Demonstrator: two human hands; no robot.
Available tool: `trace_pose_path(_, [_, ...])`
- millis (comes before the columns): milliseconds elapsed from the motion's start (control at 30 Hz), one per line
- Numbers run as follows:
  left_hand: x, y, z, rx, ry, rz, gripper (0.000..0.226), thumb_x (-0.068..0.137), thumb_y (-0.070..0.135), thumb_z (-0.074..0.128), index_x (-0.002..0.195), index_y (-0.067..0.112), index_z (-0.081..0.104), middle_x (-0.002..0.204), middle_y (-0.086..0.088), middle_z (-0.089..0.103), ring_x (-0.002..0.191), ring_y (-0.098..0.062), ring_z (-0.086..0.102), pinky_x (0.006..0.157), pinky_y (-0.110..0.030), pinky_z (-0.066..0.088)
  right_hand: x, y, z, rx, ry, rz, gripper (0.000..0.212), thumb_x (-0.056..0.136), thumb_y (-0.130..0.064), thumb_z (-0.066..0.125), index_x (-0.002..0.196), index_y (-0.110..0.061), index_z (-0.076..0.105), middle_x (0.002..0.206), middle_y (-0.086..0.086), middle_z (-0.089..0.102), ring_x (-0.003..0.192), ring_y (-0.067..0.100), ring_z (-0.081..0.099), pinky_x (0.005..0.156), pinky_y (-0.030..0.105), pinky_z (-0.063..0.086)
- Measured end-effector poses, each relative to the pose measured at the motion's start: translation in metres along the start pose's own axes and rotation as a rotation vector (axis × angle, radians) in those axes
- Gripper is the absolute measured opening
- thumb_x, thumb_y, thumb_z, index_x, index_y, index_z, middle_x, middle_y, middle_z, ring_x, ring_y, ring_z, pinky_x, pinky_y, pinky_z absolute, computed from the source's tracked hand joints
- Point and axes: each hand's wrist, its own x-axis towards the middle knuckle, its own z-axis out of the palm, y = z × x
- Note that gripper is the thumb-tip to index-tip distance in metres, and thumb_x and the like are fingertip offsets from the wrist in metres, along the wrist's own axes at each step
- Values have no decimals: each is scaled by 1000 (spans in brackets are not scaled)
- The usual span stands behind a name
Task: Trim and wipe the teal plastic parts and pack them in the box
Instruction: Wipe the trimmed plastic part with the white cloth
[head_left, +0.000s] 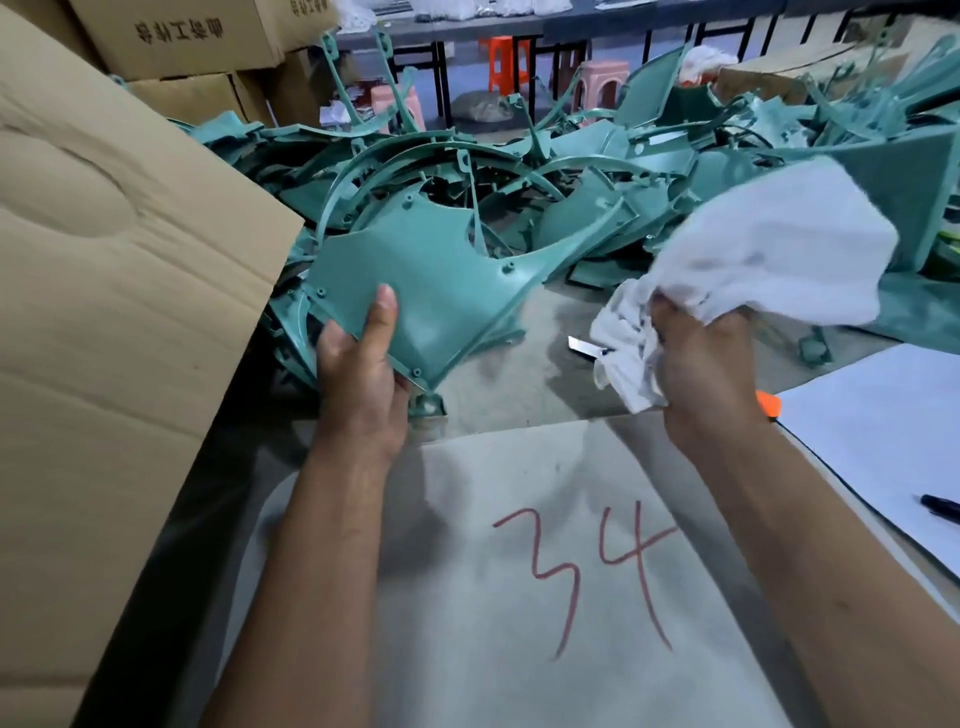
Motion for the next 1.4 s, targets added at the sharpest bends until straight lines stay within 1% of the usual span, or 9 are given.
trace_pose_path(100, [-6, -2, 6, -90, -12, -59, 37, 102, 21, 59, 138, 14, 55, 131, -8, 69, 115, -27, 70, 82, -46, 61, -13, 4, 14, -108, -37, -91, 14, 86, 12, 44, 90, 8, 56, 66, 7, 43, 51, 9, 47, 47, 26, 42])
trace_pose_path(233, [-13, -10, 22, -46, -105, -59, 21, 103, 16, 58, 123, 22, 62, 127, -6, 71, 115, -28, 70, 85, -51, 60, -21, 7, 27, 47, -199, 51, 15, 99, -25, 60, 90, -15, 64, 77, -1, 67, 73, 14, 66, 82, 37, 58])
trace_pose_path(333, [-14, -15, 26, -10, -170, -31, 26, 105, 9, 53, 127, 20, 60, 136, -11, 66, 125, -32, 63, 106, -62, 47, -21, -4, 26, 451, -453, 269, 76, 99, -72, 30, 124, -8, 62, 119, 11, 71, 111, 25, 68, 110, 51, 48])
trace_pose_path(433, [-13, -17, 23, 31, -191, -50, 31, 104, 6, 51, 135, 12, 55, 140, -15, 62, 128, -32, 60, 110, -60, 45, -19, -8, 21, 666, -360, 422, 96, 97, -80, 15, 141, -4, 54, 134, 12, 64, 93, 23, 56, 85, 37, 50])
trace_pose_path(567, [-16, -20, 22, 70, -205, -77, 38, 104, 5, 51, 142, 2, 50, 141, -18, 60, 130, -35, 58, 110, -56, 46, -20, -6, 26, 496, -159, 377, 58, 111, -52, 29, 122, -8, 66, 111, 10, 76, 90, 25, 73, 69, 30, 59])
trace_pose_path(733, [-18, -25, 19, 62, -105, -54, 33, 102, 7, 57, 135, 8, 55, 138, -13, 64, 129, -32, 60, 111, -58, 45, -28, -3, 32, 452, -110, 256, 38, 101, -28, 64, 130, -4, 66, 125, 16, 73, 112, 31, 72, 94, 44, 59])
trace_pose_path(867, [-29, -37, 18, 67, 21, -75, 38, 99, 7, 62, 137, 4, 55, 134, -14, 66, 126, -33, 62, 109, -56, 47, -29, 4, 31, 269, -62, 169, 17, 100, -15, 67, 114, -6, 71, 106, 9, 79, 96, 25, 76, 81, 38, 60])
trace_pose_path(1133, [-28, -33, 6, 135, -110, -62, 23, 98, 4, 64, 116, 17, 66, 119, -3, 74, 118, -28, 68, 105, -57, 50, -26, 5, 25, 407, 1, 302, 18, 94, 1, 70, 111, -3, 69, 89, 7, 80, 73, 20, 78, 56, 33, 60])
trace_pose_path(1400, [-19, 8, -22, 90, -177, -68, 33, 93, 19, 67, 125, 21, 60, 123, -2, 72, 115, -25, 68, 92, -50, 58, 18, -10, -13, 557, 262, 211, 47, 94, -4, 71, 138, 7, 56, 125, 21, 71, 92, 26, 75, 59, 31, 61])
